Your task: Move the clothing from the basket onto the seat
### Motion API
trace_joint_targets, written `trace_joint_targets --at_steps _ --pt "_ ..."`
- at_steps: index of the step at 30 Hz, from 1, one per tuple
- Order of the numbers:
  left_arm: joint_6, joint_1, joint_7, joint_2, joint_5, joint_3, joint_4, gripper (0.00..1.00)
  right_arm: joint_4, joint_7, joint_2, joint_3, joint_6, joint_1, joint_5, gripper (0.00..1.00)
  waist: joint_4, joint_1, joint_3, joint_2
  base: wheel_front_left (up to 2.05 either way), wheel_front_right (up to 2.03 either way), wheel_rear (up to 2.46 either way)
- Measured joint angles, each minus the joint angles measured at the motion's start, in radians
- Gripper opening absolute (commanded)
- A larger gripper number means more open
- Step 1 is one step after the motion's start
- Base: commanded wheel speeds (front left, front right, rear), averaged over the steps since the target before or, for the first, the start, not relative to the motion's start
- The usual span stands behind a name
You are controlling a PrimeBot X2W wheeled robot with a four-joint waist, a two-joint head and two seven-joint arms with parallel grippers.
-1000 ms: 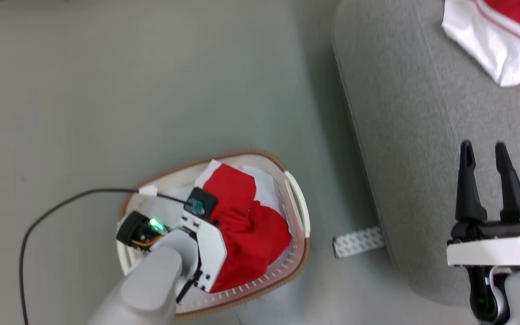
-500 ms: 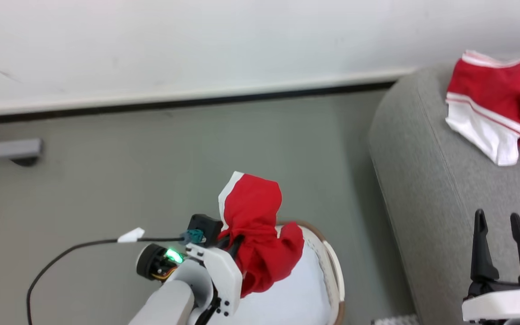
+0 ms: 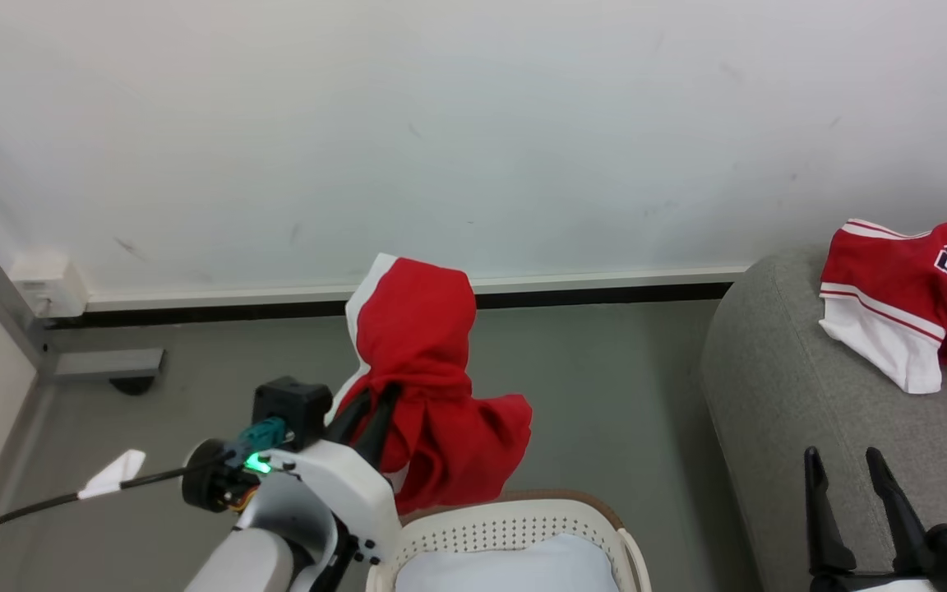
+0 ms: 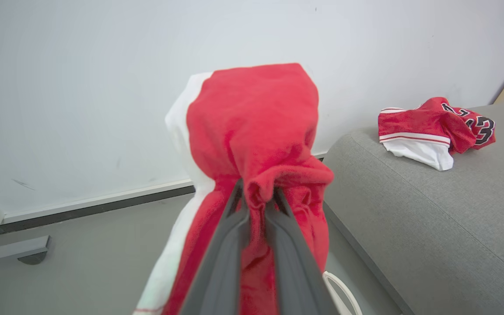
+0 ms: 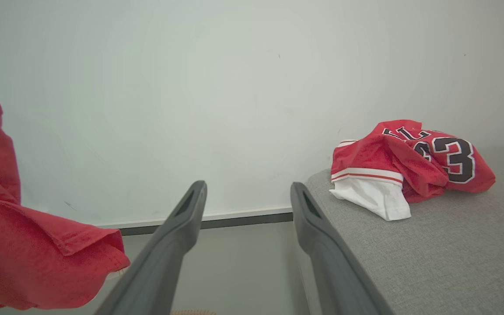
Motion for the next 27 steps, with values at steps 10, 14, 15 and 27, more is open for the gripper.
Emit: trace_joint_targets --at_steps 10,14,15,27 --pt "0.047 0.050 0.086 0.070 -0.016 0.047 -0.261 0.00 0.001 0.000 -0.001 0.191 0.000 0.007 -0.067 1.00 -0.008 0.0001 -0.023 0.0000 0.00 0.00 0.00" --pt "0.055 0.053 0.099 0.077 -0.016 0.046 -0.299 0.00 -0.008 0.000 -0.002 0.270 0.000 -0.032 -0.085 1.00 -0.013 0.0002 -0.021 0.0000 0.00 0.00 0.00" --pt "0.055 0.054 0.107 0.077 -0.016 0.041 -0.316 0.00 -0.015 0.000 -0.012 0.346 0.000 -0.060 -0.080 1.00 -0.016 0.0002 -0.020 0.0000 0.00 0.00 0.00" --pt "0.037 0.047 0.130 0.055 -0.011 -0.026 -0.369 0.00 0.043 0.000 -0.116 0.690 0.000 -0.304 0.062 1.00 -0.009 0.0003 -0.011 0.0000 0.00 0.00 0.00"
